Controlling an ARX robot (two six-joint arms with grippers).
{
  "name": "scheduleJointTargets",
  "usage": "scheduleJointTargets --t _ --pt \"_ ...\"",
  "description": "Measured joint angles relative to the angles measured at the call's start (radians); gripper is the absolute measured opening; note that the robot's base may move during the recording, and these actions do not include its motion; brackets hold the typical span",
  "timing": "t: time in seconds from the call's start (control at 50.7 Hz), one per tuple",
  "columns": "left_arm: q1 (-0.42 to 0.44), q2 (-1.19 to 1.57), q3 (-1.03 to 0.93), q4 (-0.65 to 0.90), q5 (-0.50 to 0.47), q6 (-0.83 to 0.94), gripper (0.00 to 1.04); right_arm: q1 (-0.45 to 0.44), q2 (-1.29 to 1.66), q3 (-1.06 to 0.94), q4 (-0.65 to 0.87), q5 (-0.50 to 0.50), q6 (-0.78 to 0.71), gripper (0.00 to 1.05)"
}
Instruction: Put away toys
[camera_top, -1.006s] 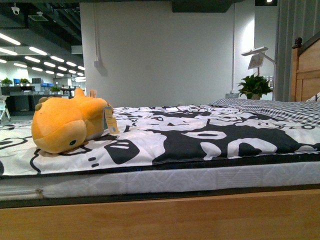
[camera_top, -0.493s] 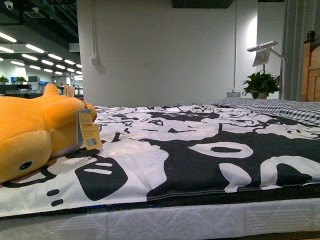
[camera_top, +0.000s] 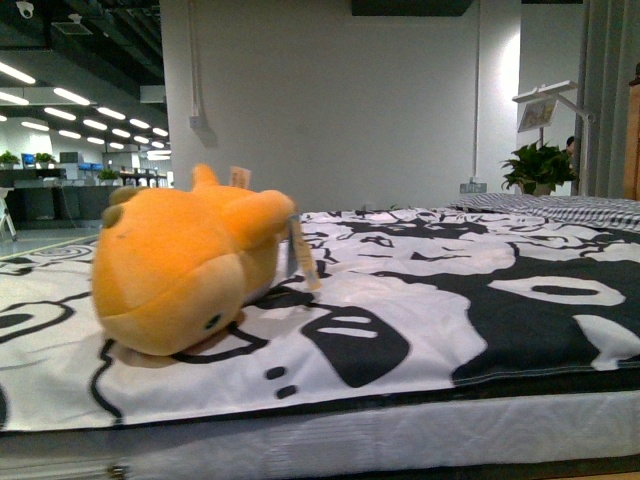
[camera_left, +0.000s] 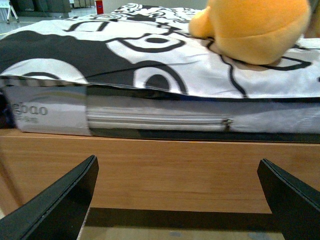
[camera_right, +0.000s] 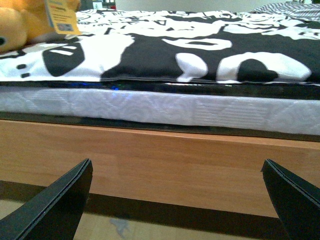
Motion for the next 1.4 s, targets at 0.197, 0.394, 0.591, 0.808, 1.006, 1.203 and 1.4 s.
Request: scheduleJointTargets --t 0.197,0.394,0.591,0.808,1.006,1.203,1.4 --pt "0.000 0.000 0.000 0.000 -0.005 0.000 0.99 0.000 0.000 0.000 0.000 -0.009 0.000 1.04" --pt "0.000 0.000 0.000 0.000 -0.002 0.000 0.99 0.000 0.000 0.000 0.000 -0.008 0.000 1.04" --pt "0.000 0.000 0.000 0.000 -0.002 0.000 0.99 -0.023 0.011 0.005 -0.018 -0.072 0.010 1.04" --pt "0.000 0.000 0.000 0.000 -0.002 0.000 0.99 -0.154 0.149 0.069 0.061 -0.394 0.060 1.04" --pt "0.000 0.000 0.000 0.000 -0.002 0.000 0.99 -0.165 0.340 0.158 0.235 -0.391 0.059 1.04" --pt "0.000 0.000 0.000 0.000 -0.002 0.000 0.99 -0.058 0.611 0.317 0.399 -0.308 0.041 1.04" --pt "0.000 0.000 0.000 0.000 -0.002 0.000 0.99 0.066 0.872 0.507 0.458 -0.208 0.007 1.04"
